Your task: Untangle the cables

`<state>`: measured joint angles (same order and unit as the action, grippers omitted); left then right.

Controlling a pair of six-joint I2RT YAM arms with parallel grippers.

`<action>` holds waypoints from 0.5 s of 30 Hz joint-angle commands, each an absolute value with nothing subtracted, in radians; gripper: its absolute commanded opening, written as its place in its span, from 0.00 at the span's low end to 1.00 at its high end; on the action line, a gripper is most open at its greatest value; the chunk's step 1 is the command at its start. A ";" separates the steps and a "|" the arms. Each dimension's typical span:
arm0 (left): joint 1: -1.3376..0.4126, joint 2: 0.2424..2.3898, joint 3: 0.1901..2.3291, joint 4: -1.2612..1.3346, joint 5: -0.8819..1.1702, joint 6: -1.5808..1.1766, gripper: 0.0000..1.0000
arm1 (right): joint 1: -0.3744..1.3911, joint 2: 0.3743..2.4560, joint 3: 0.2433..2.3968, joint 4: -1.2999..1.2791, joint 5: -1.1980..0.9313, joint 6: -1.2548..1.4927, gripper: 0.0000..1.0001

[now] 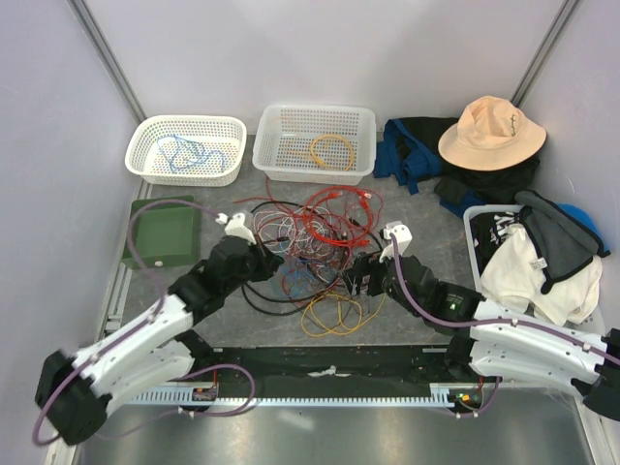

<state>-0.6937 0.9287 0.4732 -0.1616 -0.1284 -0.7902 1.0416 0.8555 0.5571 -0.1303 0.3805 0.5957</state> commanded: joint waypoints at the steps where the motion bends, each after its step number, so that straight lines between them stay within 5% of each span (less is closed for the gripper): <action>1: -0.698 0.717 0.650 -0.264 -0.172 -0.637 0.02 | 1.043 0.801 0.572 -0.137 0.403 0.597 0.84; 15: -0.698 0.908 1.348 -0.428 -0.049 -0.371 0.02 | 1.043 0.706 0.670 -0.040 0.292 0.491 0.85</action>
<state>-0.6937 0.8234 1.2335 -0.3752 -0.1101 -0.4904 1.0416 0.7357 0.6003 -0.1410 0.3565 0.5415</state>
